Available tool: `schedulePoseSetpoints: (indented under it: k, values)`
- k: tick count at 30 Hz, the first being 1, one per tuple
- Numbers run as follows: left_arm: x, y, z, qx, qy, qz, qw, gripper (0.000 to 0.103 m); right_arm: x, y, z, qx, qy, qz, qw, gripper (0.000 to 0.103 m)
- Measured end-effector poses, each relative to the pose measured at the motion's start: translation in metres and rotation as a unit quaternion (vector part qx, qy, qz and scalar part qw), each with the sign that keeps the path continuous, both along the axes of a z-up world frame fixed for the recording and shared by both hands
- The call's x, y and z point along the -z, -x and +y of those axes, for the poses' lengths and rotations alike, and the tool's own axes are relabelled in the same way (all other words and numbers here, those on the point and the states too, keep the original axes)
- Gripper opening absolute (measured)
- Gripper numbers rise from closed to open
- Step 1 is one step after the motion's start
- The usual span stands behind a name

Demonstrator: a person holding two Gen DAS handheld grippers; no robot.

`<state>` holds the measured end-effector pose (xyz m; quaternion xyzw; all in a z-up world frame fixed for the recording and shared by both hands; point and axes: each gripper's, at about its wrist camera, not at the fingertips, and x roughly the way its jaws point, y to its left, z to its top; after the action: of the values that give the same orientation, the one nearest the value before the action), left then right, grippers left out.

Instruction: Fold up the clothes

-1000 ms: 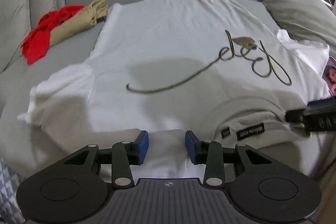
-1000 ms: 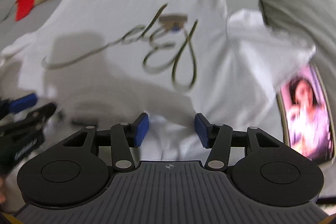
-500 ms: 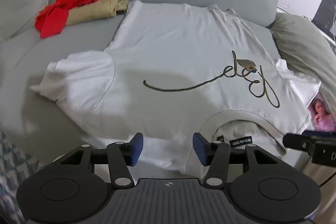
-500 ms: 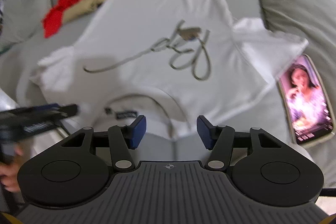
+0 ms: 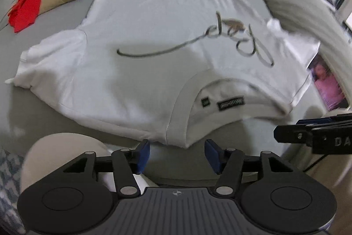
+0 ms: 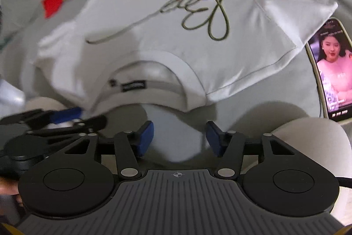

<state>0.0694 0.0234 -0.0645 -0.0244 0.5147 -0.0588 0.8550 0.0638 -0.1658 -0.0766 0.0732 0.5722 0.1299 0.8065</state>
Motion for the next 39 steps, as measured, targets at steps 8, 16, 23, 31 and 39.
schedulePoseSetpoints:
  k: [8, 16, 23, 31, 39]
  values:
    - [-0.084, -0.019, 0.047, -0.054, 0.052, -0.11, 0.9911, 0.064, -0.095, -0.012, -0.035, 0.036, -0.052, -0.122, 0.99, 0.072]
    - [-0.122, -0.088, 0.101, -0.119, 0.089, -0.167, 0.9748, 0.066, -0.155, -0.08, -0.084, 0.107, -0.103, -0.189, 0.971, 0.079]
    - [-0.079, -0.194, 0.133, -0.197, 0.104, -0.139, 0.9649, 0.061, -0.131, -0.191, -0.103, 0.161, -0.115, -0.194, 0.961, 0.059]
    - [-0.022, -0.296, 0.072, -0.142, 0.115, -0.121, 0.9756, 0.062, -0.034, -0.363, -0.092, 0.167, -0.104, -0.148, 0.969, 0.052]
    - [0.017, -0.34, 0.092, -0.134, 0.11, -0.14, 0.9749, 0.062, 0.045, -0.498, -0.079, 0.13, -0.066, -0.129, 0.981, 0.052]
